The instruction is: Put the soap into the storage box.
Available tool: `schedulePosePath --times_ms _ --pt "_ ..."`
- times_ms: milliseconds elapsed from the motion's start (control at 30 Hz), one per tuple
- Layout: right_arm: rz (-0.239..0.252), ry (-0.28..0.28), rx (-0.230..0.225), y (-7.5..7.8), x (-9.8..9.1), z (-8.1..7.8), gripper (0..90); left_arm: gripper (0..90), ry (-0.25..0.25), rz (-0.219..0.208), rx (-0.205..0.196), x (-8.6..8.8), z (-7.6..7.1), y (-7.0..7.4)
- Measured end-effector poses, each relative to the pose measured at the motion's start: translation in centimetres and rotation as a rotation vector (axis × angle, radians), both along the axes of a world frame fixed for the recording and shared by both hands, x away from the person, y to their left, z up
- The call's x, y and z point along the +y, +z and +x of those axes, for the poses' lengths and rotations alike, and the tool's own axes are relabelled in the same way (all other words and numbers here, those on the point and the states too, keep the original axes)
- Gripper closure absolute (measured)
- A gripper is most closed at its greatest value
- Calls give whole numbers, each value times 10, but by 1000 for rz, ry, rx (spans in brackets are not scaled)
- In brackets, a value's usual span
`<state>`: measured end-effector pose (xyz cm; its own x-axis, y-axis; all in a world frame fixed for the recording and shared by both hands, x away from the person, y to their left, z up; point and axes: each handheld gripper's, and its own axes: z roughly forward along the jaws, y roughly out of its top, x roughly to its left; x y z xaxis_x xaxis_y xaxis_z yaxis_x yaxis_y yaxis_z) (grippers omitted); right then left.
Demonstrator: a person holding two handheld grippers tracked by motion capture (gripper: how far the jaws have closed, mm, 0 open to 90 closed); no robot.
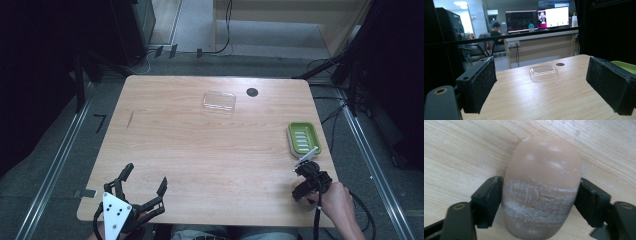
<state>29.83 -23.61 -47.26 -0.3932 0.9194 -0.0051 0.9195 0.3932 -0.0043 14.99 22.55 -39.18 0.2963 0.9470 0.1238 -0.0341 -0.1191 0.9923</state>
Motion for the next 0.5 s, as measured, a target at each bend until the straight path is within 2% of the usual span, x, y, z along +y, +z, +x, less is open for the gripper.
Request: schedulePosePath --times_ms 200,500 --pt "11 -8 -1 1 -2 0 306 99 -1 1 -1 0 0 0" --pt "-4 16 14 1 0 0 314 99 -2 3 -5 0 0 0"
